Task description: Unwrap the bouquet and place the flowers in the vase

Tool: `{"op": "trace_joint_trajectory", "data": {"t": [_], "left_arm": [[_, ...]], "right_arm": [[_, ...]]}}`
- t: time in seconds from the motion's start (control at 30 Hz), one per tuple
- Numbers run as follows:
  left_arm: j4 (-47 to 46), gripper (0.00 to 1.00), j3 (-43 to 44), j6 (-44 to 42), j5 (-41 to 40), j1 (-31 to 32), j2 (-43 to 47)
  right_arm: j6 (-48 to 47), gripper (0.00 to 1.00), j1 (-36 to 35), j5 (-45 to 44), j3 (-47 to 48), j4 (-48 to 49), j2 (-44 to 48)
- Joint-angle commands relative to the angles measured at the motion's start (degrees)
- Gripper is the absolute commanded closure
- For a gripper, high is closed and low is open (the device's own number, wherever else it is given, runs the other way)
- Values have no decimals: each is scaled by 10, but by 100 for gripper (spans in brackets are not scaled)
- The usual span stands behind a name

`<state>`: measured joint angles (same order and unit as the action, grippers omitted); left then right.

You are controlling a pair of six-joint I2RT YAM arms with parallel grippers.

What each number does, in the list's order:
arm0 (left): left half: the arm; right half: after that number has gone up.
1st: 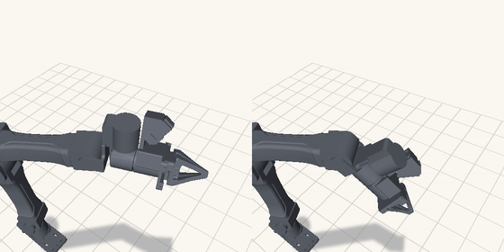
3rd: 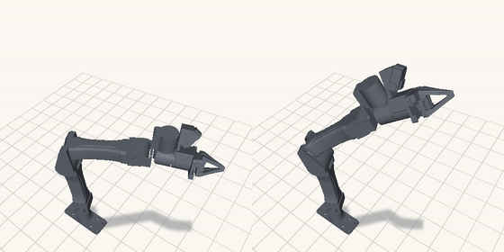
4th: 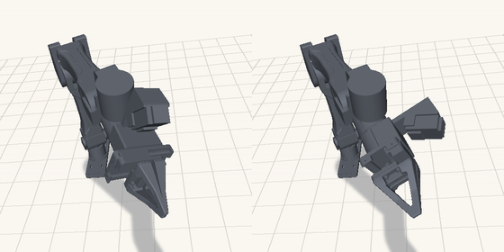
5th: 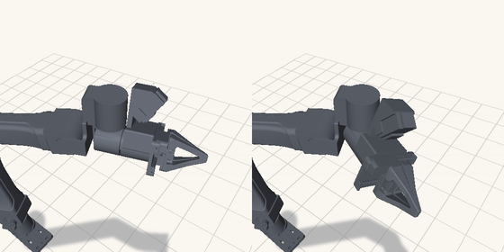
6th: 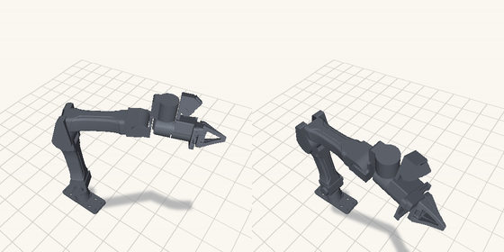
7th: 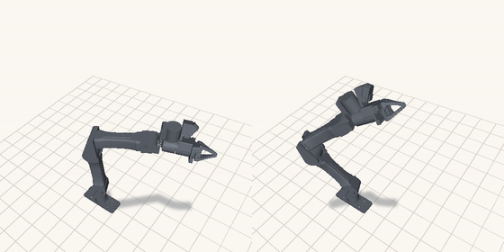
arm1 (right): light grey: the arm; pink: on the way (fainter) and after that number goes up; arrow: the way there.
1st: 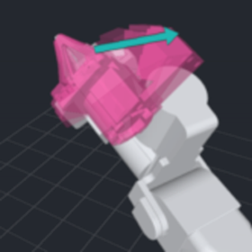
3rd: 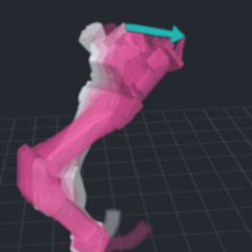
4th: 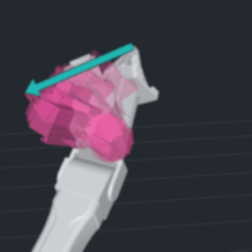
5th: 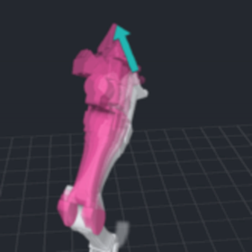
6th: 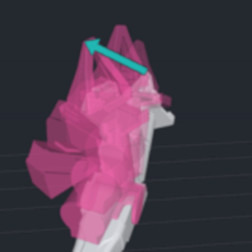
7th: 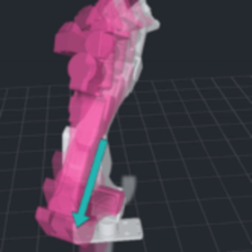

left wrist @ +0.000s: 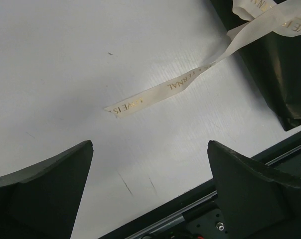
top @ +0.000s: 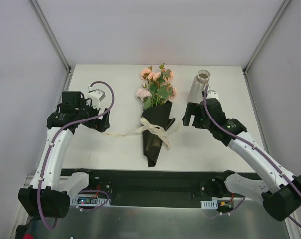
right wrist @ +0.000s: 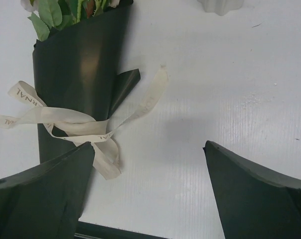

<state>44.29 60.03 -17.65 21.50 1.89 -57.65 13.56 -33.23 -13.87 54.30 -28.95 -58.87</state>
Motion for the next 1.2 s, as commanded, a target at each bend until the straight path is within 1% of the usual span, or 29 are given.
{"op": "trace_joint_trajectory", "data": {"t": [0.0, 0.13, 0.2, 0.33, 0.43, 0.5, 0.53, 0.6, 0.83, 0.97, 1.17], "left_arm": [[12, 1, 3, -29, 41, 2, -4], [12, 1, 3, -60, 99, 2, -4], [11, 1, 8, -67, 112, 2, -15], [10, 1, 21, -80, 130, 7, -68], [-10, 1, 13, -99, 115, 28, -91], [-34, 1, 6, -113, 84, 46, -101], [-39, 1, 2, -119, 74, 69, -114], [-55, 1, 0, -128, 58, 89, -133], [-88, 1, -4, -164, 53, 173, -241], [-102, 1, -4, -174, 53, 217, -287], [-132, 1, -10, -179, 55, 240, -332]], "right_arm": [[-3, 5, 1, 2, 2, 1, -12], [-25, 9, -3, 0, -7, 7, -25], [-27, 12, -4, 3, -24, 20, -27], [-14, 15, -6, 9, -42, 47, -39], [8, 16, -6, 16, -46, 56, -57], [25, 17, -8, 30, -53, 64, -64], [30, 17, -7, 33, -54, 72, -73], [48, 17, -7, 42, -58, 78, -82], [82, 19, -8, 62, -58, 99, -124], [89, 19, -9, 60, -61, 99, -125], [99, 20, -8, 63, -75, 108, -121]]}}
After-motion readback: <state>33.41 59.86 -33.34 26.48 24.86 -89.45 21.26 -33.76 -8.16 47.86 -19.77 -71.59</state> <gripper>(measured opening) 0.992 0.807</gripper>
